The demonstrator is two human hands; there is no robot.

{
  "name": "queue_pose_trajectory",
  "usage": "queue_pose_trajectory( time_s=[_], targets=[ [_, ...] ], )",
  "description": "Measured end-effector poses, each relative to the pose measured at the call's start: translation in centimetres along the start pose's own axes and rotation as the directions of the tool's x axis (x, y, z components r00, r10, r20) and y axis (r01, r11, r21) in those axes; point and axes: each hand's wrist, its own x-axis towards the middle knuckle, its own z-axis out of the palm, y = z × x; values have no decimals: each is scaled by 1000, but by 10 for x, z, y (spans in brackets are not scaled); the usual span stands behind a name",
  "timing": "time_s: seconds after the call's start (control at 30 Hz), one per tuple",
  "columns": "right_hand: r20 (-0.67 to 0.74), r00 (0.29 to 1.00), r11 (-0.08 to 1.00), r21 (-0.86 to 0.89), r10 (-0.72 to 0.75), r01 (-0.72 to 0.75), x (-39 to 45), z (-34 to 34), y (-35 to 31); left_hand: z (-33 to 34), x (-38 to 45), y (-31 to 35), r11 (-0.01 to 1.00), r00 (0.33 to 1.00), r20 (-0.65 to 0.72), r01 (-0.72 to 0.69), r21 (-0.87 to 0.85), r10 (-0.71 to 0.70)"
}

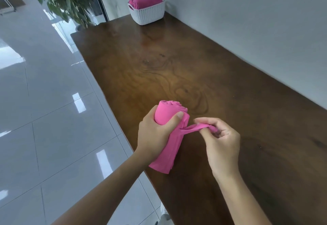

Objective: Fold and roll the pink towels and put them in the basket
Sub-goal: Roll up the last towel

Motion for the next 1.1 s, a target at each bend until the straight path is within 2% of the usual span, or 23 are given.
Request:
queue_pose_trajectory(
  time_s=[0.1, 0.2, 0.37, 0.53, 0.63, 0.7, 0.83, 0.97, 1.1],
  targets=[
    [-125, 978, 971, 192, 166, -140, 5, 2, -2, 3, -7, 3, 994, 996, 8, -86, 62, 86],
    [-151, 940, 926, 279, 305, -255, 6, 4, -7, -1, -7, 3, 990, 992, 8, -128, 60, 128],
    [-22, 829, 742, 459, 559, -488, -4, 14, -18, -27, 3, -4, 984, 988, -25, -150, 100, 154],
    [8, 807, 605, 657, 591, -450, -14, 48, -32, -61, 13, -12, 978, 985, 6, -174, 113, 175],
    [73, 842, 536, 742, 534, -404, -20, 76, -42, -89, 21, -17, 976, 982, 23, -189, 108, 188],
    [106, 880, 580, 714, 463, -391, -26, 101, -47, -112, 28, -22, 977, 982, 33, -190, 96, 187],
    [215, 921, 754, 528, 326, -390, -38, 162, -54, -171, 47, -34, 978, 979, 86, -190, 85, 183],
    [353, 903, 906, 248, 245, -342, -43, 229, -57, -236, 66, -52, 950, 962, 167, -248, 191, 217],
    [441, 876, 965, 71, 197, -253, -53, 298, -69, -300, 88, -76, 849, 913, 243, -398, 349, 328]
  ],
)
